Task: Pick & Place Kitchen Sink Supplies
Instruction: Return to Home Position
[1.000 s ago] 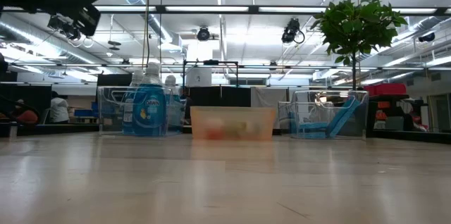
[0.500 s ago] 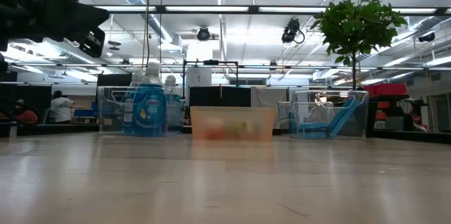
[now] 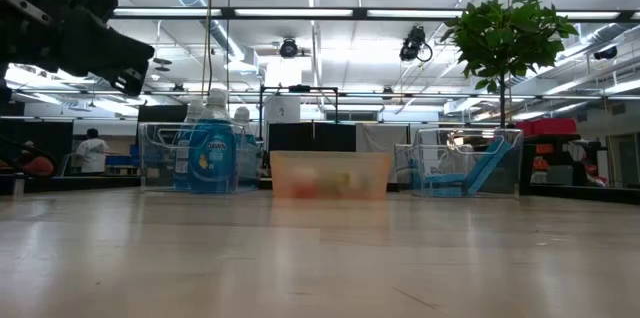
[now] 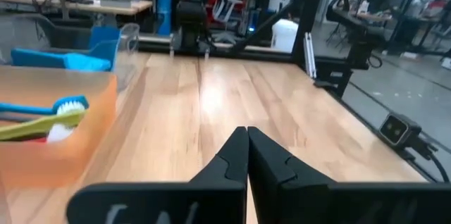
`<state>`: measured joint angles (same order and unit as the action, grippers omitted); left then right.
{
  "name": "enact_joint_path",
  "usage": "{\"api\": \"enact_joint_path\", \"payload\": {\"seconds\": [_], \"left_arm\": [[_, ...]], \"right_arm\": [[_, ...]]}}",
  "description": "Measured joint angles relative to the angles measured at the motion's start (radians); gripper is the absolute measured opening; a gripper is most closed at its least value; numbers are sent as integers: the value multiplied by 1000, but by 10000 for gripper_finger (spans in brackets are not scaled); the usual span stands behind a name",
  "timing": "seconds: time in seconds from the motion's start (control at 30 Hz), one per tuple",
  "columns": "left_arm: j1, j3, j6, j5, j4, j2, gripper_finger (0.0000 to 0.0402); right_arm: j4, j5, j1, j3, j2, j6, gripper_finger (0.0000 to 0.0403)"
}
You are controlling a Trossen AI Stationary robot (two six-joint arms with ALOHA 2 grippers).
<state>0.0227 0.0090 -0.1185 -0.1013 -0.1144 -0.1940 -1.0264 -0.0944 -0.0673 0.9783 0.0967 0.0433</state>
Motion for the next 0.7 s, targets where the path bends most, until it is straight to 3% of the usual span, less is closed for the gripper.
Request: {"api": "enact_joint_path", "payload": {"seconds": [0.7], "left_arm": [[0, 0, 25, 55, 90, -2, 20]], "right_arm": [[0, 0, 0, 0, 0, 0, 25]]}}
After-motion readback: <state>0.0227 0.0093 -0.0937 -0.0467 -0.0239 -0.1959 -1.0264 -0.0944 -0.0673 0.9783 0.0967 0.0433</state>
